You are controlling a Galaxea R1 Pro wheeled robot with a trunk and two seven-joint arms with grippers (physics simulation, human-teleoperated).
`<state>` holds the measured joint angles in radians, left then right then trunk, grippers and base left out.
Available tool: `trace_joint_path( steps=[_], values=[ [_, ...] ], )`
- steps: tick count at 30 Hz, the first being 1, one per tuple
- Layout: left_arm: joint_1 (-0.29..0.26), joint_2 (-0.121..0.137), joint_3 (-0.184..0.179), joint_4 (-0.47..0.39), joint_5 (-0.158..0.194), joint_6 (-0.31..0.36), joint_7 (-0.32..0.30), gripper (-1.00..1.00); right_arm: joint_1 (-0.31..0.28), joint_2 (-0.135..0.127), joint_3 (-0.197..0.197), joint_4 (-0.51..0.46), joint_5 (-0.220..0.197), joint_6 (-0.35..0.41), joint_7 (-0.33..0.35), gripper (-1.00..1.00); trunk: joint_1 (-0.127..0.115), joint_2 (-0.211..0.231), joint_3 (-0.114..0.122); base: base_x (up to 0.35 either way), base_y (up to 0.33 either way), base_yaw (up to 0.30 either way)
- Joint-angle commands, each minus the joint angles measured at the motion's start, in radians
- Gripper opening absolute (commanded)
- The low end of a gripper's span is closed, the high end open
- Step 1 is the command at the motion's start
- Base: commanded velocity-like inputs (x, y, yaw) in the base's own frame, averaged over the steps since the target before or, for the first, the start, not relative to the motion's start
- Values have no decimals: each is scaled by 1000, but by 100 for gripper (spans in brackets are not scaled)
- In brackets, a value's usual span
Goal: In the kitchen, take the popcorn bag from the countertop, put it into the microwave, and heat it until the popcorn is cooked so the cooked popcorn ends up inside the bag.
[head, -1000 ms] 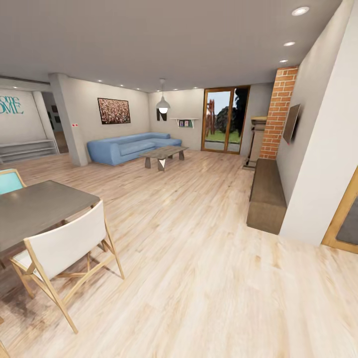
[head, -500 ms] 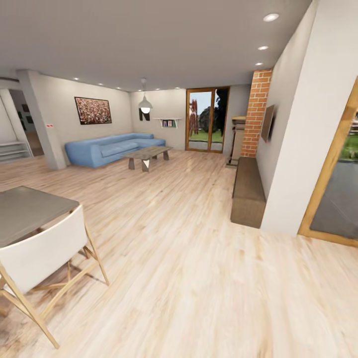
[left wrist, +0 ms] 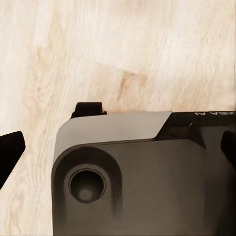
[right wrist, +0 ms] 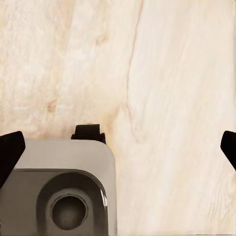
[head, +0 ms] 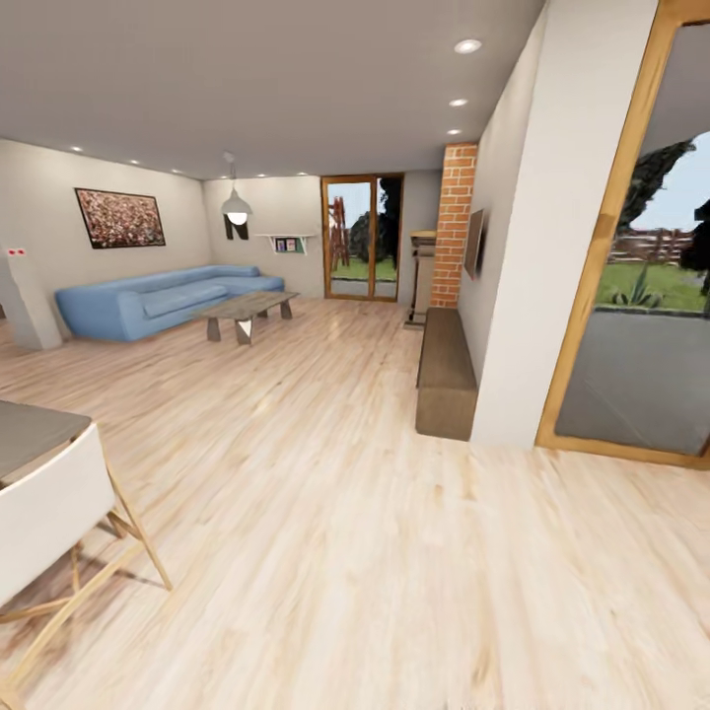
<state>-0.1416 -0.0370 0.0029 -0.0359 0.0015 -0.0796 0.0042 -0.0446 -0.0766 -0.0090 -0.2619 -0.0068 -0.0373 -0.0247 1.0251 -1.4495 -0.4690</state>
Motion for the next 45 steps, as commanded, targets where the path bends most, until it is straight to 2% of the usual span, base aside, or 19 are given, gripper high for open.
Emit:
trace_joint_path(
  steps=[1, 6, 12, 15, 18, 25, 36, 45],
  values=[
    [-1, 0, 0, 1, 0, -8, 0, 100, -1, 1, -1, -1, -1, -4, -1, 100, 0, -1, -1, 0, 0, -300],
    [-17, -1, -3, -7, 0, -13, 0, 100, -67, 10, -16, -77, -1, -3, -1, 100, 0, -1, -1, 0, 0, -300],
    [-70, -11, -3, -26, 0, -14, 0, 100, -233, 18, -18, -130, 3, -2, -1, 100, 0, -1, -1, 0, 0, -300],
    [-78, -20, -3, -43, 0, -15, 0, 100, -361, 18, -15, -137, 6, 4, 0, 100, 0, -1, -1, 0, 0, -300],
    [-79, -21, 0, -52, 0, -17, -1, 100, -410, 18, -13, -137, 8, 2, 2, 100, 0, -1, -1, 0, 0, -300],
    [-72, -21, 2, -53, 0, -55, -1, 100, -408, 18, -10, -131, 10, -26, 3, 100, 0, -1, -1, 0, 0, -300],
    [-72, -23, 0, -53, 0, -57, 0, 100, -408, 19, -10, -123, 9, -34, 2, 100, 0, -1, -1, -3, 0, -300],
    [-70, -23, -1, -53, 0, -57, -1, 100, -408, 18, -11, -123, 6, -54, 1, 100, 0, -1, -1, -135, 76, -300]
  ],
)
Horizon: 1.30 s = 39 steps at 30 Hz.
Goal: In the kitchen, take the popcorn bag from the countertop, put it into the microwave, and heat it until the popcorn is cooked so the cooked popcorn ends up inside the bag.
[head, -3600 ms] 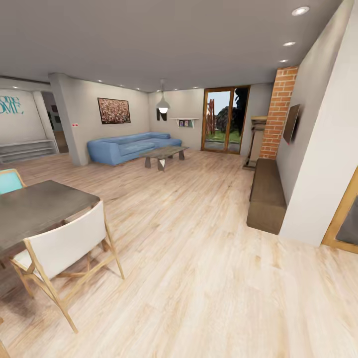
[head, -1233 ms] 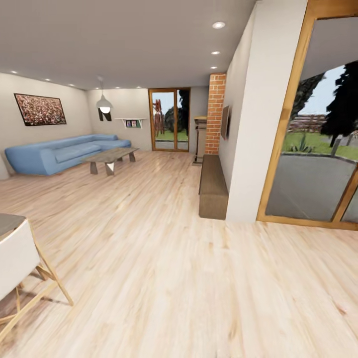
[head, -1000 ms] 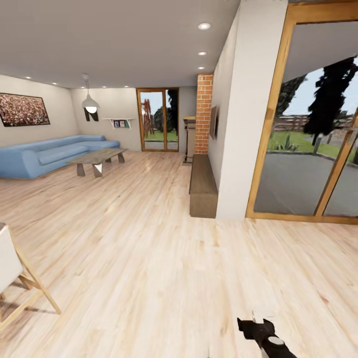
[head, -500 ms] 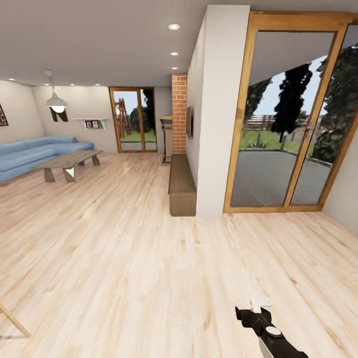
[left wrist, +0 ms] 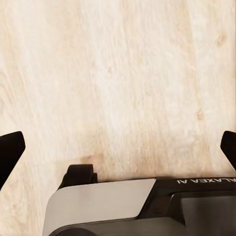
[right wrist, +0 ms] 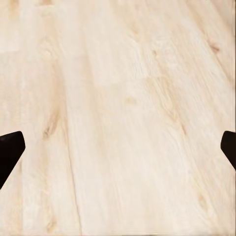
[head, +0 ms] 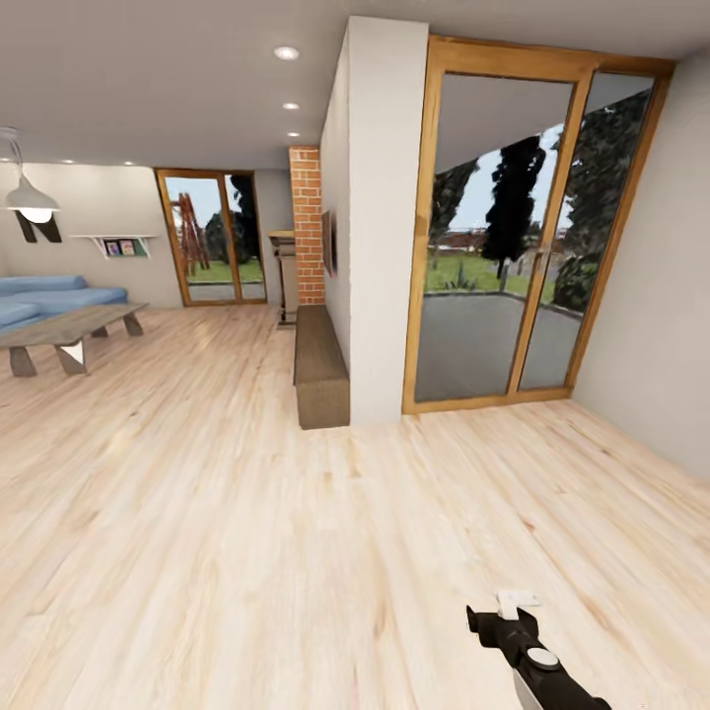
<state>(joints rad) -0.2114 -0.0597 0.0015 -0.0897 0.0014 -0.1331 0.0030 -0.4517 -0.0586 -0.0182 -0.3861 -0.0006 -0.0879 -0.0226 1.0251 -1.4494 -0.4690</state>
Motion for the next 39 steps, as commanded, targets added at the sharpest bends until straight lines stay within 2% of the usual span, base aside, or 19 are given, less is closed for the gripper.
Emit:
trace_joint_path(
  steps=[1, 15, 32, 39],
  values=[
    [0, 0, 0, 1, 0, -3, 0, 100, -1, 0, -2, 1, -1, -5, -1, 100, 0, -1, -1, -18, 11, -300],
    [-5, -4, -1, -1, 2, -3, 1, 100, -1, 0, -6, 1, -6, -7, -2, 100, 0, -1, -1, -29, 26, -300],
    [-11, -12, 6, 0, 3, 2, 1, 100, -1, 0, -8, 0, -6, -7, -2, 100, -65, 118, 52, 0, 0, -300],
    [-10, -11, 6, 0, 3, 1, 0, 100, -1, 0, -8, 0, -6, -7, -2, 100, -92, 167, 74, 125, -24, -300]
  ],
)
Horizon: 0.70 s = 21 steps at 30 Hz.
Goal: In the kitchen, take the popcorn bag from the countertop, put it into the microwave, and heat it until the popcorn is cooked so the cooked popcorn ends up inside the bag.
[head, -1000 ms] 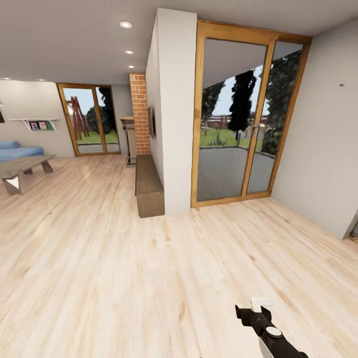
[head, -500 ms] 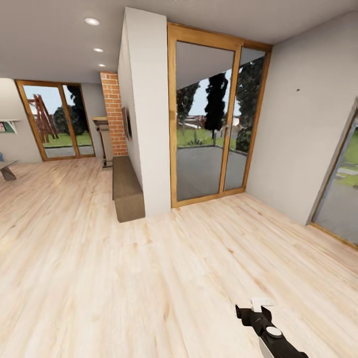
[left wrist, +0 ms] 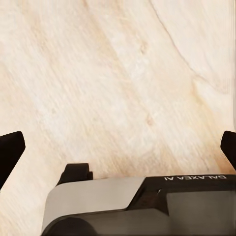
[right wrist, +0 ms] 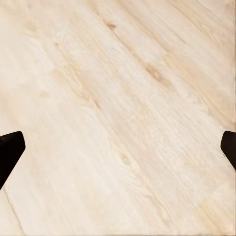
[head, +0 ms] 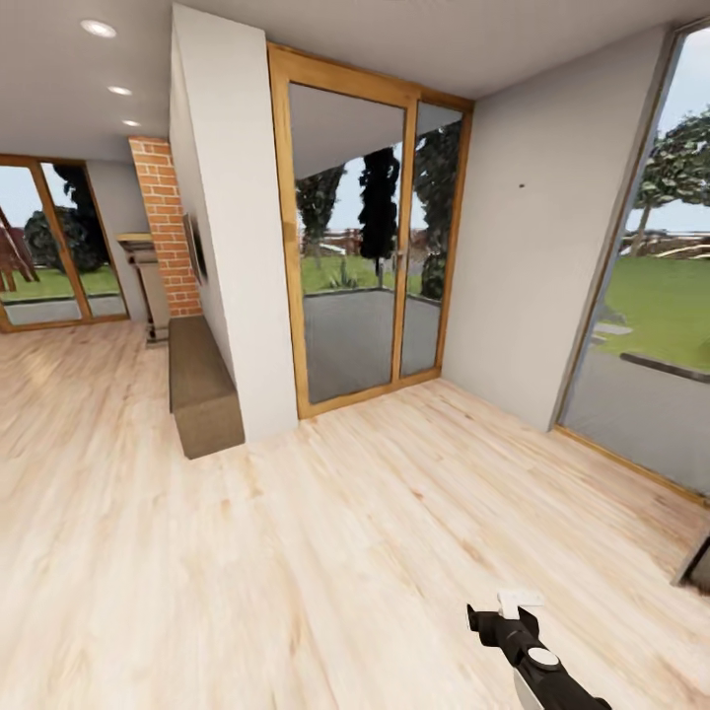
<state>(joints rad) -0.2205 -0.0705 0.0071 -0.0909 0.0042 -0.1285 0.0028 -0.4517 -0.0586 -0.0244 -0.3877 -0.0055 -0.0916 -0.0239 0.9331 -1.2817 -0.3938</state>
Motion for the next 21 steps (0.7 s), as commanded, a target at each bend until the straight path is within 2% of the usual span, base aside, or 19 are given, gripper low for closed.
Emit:
trace_joint_path(
  steps=[1, 21],
  values=[
    [-1, 0, 1, 1, 0, -3, 0, 100, -1, 0, -2, 1, -1, -4, -1, 100, -4, 7, 2, 15, -2, -300],
    [0, 0, 2, 1, 0, -5, 0, 100, -1, 0, -3, 0, -1, -4, -1, 100, -81, 147, 65, 1, 0, -300]
  ],
)
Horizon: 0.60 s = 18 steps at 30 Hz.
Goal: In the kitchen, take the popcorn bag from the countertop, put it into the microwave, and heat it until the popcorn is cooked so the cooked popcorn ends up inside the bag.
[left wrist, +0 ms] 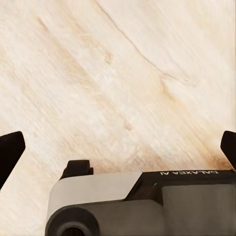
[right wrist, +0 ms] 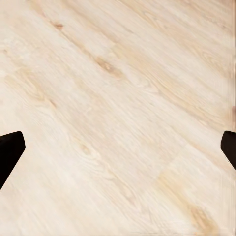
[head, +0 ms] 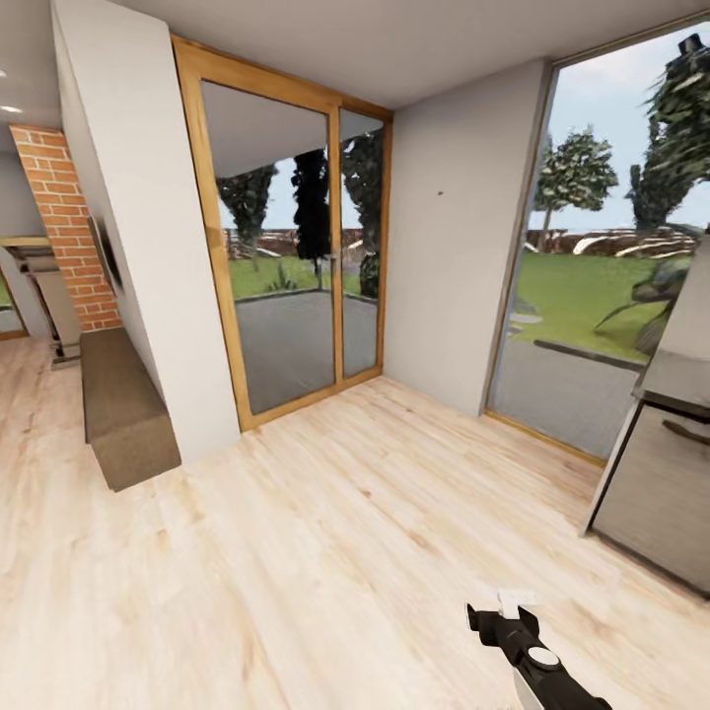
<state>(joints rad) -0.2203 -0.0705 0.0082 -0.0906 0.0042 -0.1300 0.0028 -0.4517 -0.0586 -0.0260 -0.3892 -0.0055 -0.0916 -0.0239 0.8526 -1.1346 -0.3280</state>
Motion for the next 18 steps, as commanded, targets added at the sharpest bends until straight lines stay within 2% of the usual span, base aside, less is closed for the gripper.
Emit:
trace_joint_path(
  steps=[1, 18],
  values=[
    [-1, 0, 1, 1, 0, -3, 0, 100, -1, 0, -2, 1, -1, -4, -1, 100, -4, 7, 2, 0, 0, -300],
    [-1, 0, 1, 1, 0, -3, 0, 100, -1, -1, -2, 1, -1, -4, -1, 100, -69, 126, 55, 0, 0, -300]
  ],
)
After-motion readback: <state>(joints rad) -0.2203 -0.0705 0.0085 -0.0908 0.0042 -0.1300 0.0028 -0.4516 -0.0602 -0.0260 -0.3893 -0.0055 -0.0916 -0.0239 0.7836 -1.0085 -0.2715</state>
